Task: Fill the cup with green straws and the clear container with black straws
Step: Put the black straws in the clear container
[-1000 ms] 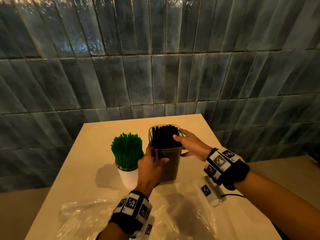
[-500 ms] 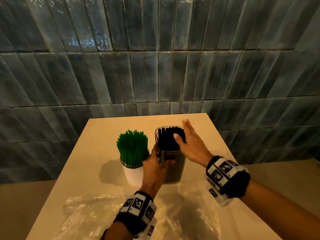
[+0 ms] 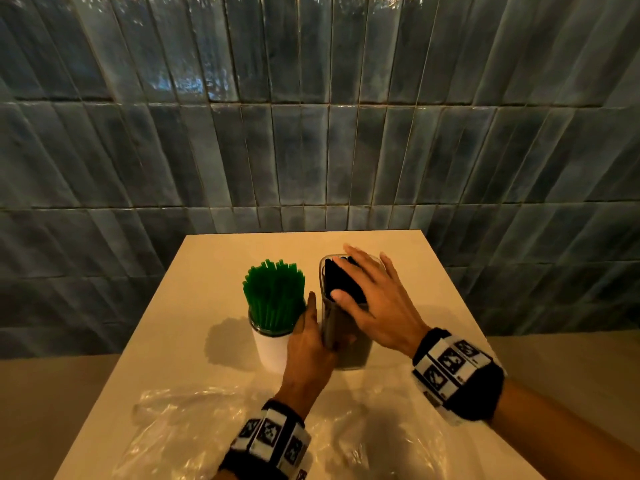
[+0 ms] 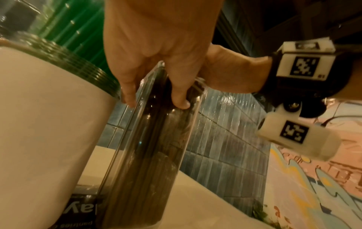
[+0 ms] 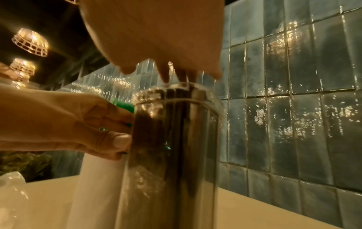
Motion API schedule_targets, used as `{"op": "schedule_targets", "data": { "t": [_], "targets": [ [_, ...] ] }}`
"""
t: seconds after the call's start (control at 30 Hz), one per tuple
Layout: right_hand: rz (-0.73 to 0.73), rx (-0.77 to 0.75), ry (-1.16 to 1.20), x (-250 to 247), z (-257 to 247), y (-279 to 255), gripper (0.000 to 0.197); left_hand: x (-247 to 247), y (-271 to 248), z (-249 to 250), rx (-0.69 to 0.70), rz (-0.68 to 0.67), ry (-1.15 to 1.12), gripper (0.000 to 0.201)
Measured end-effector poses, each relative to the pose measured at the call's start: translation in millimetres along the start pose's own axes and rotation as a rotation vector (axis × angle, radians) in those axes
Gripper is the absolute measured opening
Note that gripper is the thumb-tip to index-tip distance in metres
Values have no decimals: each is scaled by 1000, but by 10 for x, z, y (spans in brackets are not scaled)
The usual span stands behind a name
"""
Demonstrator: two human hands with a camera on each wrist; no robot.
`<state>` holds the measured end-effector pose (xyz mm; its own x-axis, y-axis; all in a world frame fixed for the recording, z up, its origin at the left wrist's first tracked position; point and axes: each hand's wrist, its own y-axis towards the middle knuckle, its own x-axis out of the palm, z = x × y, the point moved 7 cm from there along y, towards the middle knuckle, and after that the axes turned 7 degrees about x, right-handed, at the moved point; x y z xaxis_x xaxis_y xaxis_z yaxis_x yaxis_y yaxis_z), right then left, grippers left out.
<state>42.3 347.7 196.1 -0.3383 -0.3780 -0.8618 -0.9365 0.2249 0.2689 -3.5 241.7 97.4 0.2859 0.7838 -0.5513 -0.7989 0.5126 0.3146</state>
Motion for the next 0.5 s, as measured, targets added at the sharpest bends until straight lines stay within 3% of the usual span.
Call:
{"op": "schedule_targets", "data": {
  "t": [0.07,0.1,0.17,0.23,0.33,0.4,0.5],
  "targets": [
    [220,-28,347,-182,-150,-201,40,-311,-185,141,148,154,43,62],
    [255,-11,490,-180,-208,-323,27,-501,-292,195,224,257,63,54],
    [156,162,749,46,-264,-502,13,-840,-428,82,216,446,58,54],
    [-53,356,922,408,-328,-591,21,-1046,-411,-178,66,535,18,70],
    [-302,458,871,882,-441,-571,54,-1066,-143,-540,-121,394,-17,116],
    [-310,476,819,1039,-444,-445,76,-950,80,-713,-186,208,-93,139],
    [-236,487,769,1140,-388,-188,85,-786,318,-761,-197,36,-248,148]
  ]
}}
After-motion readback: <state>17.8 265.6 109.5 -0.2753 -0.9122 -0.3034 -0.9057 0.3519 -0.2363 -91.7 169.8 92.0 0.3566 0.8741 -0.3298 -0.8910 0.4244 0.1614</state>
